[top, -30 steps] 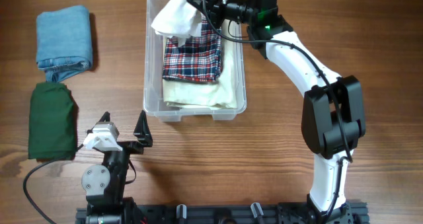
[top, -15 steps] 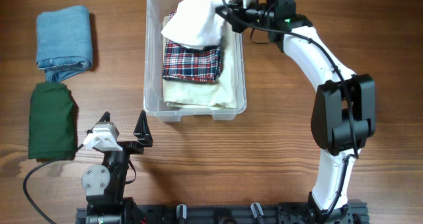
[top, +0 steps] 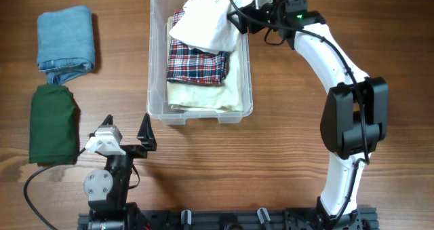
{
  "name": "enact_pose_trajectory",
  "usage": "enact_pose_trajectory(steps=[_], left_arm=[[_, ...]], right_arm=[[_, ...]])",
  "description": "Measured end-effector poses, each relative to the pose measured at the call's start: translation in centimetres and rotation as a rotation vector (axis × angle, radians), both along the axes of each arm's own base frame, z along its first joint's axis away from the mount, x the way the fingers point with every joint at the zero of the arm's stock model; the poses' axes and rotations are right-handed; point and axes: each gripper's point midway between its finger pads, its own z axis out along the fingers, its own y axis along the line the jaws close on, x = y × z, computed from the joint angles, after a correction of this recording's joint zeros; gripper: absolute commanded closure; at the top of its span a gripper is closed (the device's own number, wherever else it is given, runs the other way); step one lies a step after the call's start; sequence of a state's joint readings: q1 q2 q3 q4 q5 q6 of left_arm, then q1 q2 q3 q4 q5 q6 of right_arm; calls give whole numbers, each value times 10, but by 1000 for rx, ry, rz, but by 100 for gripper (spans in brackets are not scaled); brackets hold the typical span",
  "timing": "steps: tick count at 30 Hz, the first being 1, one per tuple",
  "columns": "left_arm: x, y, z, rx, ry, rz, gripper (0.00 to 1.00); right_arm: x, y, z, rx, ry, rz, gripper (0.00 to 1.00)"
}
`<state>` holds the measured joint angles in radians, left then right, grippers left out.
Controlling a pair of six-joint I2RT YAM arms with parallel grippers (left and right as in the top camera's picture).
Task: Pack container
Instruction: 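Release the white cloth and press it down with the right gripper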
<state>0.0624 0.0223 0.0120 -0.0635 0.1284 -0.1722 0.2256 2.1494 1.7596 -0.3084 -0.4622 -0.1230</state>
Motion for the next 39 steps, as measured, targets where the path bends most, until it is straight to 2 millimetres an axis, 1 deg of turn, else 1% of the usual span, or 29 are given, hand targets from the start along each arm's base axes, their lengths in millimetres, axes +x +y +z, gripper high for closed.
enact_pose_trajectory(steps=[2,4,7,10,13,15,16,18,20,23,24,25,26,27,29,30,33,37,39], left_arm=[[0,0,0,0,0,0,0],[0,0,0,0,0,0,0],[0,0,0,0,0,0,0],[0,0,0,0,0,0,0],[0,0,0,0,0,0,0],[0,0,0,0,0,0,0],[0,0,0,0,0,0,0],[0,0,0,0,0,0,0],[0,0,0,0,0,0,0],[0,0,0,0,0,0,0],[0,0,0,0,0,0,0],[0,0,0,0,0,0,0],[0,0,0,0,0,0,0],[0,0,0,0,0,0,0],[0,0,0,0,0,0,0],[0,0,0,0,0,0,0],[0,0,0,0,0,0,0],[0,0,0,0,0,0,0],[0,0,0,0,0,0,0]], right_arm=[[2,-1,4,-12,-10,-3,22],[4,0,13,-18,-34,-2,26],[-1,11,39,-27,-93,21,28],[-10,29,69,-38,-172,49,29],[-22,54,102,-60,-267,77,30],[-28,67,115,-80,-315,86,31],[-31,74,119,-95,-332,88,31],[-36,85,119,-129,-353,88,30],[-38,90,118,-151,-364,85,31],[-36,90,120,-177,-387,72,33],[-35,89,120,-184,-391,65,35],[-33,86,120,-192,-393,56,43],[-32,85,121,-195,-396,48,48],[-30,83,122,-197,-403,39,56],[-27,81,124,-202,-417,27,75],[-26,80,124,-208,-423,24,86],[-23,80,119,-216,-423,20,95],[-16,81,92,-234,-373,10,96],[-14,81,73,-249,-332,9,96]])
